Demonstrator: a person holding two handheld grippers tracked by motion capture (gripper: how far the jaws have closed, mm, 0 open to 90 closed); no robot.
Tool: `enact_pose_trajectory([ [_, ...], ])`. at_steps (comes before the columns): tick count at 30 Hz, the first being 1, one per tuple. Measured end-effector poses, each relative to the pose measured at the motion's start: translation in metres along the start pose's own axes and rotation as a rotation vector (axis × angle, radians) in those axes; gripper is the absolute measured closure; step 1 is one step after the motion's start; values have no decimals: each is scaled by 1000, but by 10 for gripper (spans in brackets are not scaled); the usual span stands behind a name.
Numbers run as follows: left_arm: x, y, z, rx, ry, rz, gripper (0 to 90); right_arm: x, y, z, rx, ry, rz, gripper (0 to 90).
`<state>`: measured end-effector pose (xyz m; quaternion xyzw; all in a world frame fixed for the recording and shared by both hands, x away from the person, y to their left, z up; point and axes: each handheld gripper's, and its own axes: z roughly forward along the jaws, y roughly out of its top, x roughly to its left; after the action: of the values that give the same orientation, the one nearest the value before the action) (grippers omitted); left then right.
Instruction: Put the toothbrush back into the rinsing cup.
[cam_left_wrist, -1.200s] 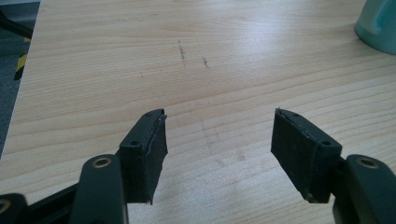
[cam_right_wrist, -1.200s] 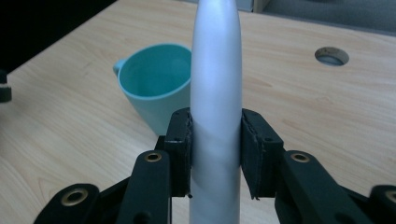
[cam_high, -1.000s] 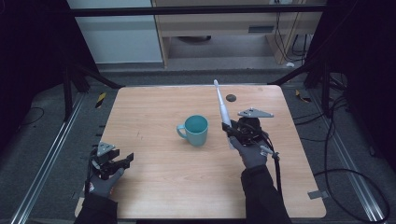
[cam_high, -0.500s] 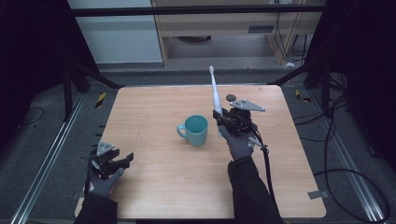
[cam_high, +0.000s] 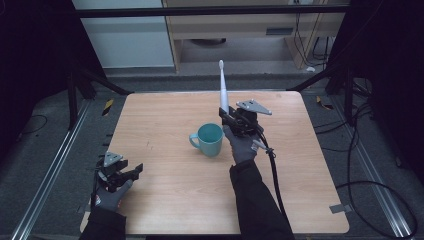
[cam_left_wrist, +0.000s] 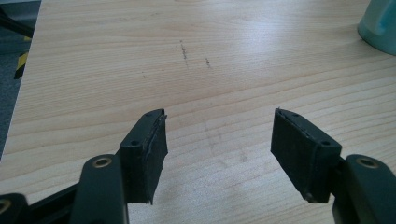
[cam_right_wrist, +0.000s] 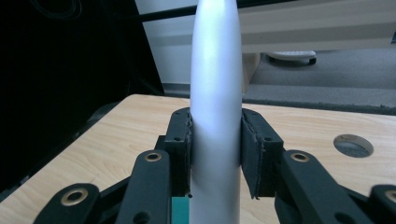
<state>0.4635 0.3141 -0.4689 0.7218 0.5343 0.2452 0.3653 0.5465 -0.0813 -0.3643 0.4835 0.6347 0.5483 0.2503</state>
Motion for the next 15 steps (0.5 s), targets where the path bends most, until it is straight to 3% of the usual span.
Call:
enact_pose_trajectory([
  [15, 0, 0, 0, -4, -3, -2, 350, 18, -10, 34, -19, 7, 10, 663],
])
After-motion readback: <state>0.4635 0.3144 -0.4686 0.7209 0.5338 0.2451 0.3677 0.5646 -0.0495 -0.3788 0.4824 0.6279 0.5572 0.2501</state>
